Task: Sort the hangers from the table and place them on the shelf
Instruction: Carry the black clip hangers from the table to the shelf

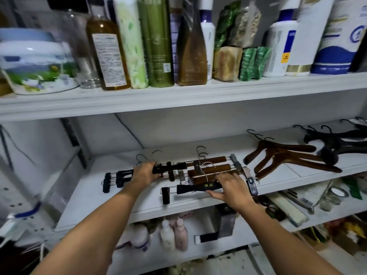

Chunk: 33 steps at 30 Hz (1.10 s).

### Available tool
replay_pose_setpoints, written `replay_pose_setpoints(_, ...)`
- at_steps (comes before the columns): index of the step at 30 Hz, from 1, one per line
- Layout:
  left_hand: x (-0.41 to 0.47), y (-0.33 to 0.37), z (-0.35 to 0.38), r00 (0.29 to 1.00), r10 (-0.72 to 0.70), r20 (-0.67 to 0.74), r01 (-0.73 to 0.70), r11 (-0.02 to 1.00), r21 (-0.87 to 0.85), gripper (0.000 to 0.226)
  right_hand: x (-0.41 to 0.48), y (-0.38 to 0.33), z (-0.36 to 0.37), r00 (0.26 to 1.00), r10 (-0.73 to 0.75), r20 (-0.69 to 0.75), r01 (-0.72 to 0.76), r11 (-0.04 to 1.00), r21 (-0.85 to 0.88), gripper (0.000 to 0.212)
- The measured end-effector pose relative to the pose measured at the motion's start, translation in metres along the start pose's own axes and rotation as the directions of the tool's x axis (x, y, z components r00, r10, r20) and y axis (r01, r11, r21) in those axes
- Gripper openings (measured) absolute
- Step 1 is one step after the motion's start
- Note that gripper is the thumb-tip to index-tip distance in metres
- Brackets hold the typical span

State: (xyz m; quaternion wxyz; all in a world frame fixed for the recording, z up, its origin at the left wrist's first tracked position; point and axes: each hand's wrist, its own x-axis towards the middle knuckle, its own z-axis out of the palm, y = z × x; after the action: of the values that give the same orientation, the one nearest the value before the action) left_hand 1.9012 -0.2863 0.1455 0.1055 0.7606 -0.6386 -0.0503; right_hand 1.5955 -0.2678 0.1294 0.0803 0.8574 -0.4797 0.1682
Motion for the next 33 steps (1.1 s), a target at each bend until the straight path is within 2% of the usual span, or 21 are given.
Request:
replay_pose_setpoints(2, -0.005, -0.027, 0.003, 0.999, -0.017, 0.040, 0.016, 1.000, 0.006, 0.043, 0.007, -0.021, 0.007, 0.999, -0.018, 0.047, 0.019, 1.000, -0.020, 0.065)
replay_pose_setpoints(4, -0.008, -0.050, 0.008, 0.998, -0.021, 0.058, 0.022, 1.000, -0.012, 0.041, 0.014, -0.038, 0.012, 0.997, -0.030, 0.068, 0.031, 0.999, -0.014, 0.060)
replay_pose_setpoints(9, -0.012, -0.083, 0.010, 0.994, -0.046, 0.096, 0.048, 0.999, -0.017, 0.043, 0.029, -0.066, 0.025, 0.993, -0.101, -0.061, 0.101, 0.995, 0.001, 0.056)
replay_pose_setpoints(15, -0.003, -0.102, 0.015, 0.989, -0.038, 0.140, 0.051, 0.995, -0.091, 0.042, 0.041, -0.083, 0.039, 0.986, -0.151, -0.069, 0.147, 0.987, -0.069, 0.052)
replay_pose_setpoints(20, 0.012, -0.102, 0.036, 0.978, -0.013, 0.206, 0.042, 0.990, -0.136, 0.039, 0.045, -0.090, 0.054, 0.987, -0.158, -0.026, 0.158, 0.987, -0.006, 0.045)
replay_pose_setpoints(24, 0.022, -0.102, 0.048, 0.976, -0.028, 0.215, 0.056, 0.991, -0.121, 0.037, 0.045, -0.092, 0.061, 0.987, -0.149, 0.063, 0.148, 0.989, 0.010, 0.047)
replay_pose_setpoints(28, 0.030, -0.104, 0.051, 0.982, -0.004, 0.189, 0.022, 0.995, -0.095, 0.034, 0.048, -0.090, 0.072, 0.987, -0.144, 0.066, 0.146, 0.989, -0.034, 0.043)
replay_pose_setpoints(33, 0.031, -0.110, 0.047, 0.989, 0.039, 0.144, -0.034, 0.999, -0.031, 0.048, 0.062, -0.093, 0.081, 0.985, -0.140, 0.098, 0.140, 0.990, 0.007, 0.036)
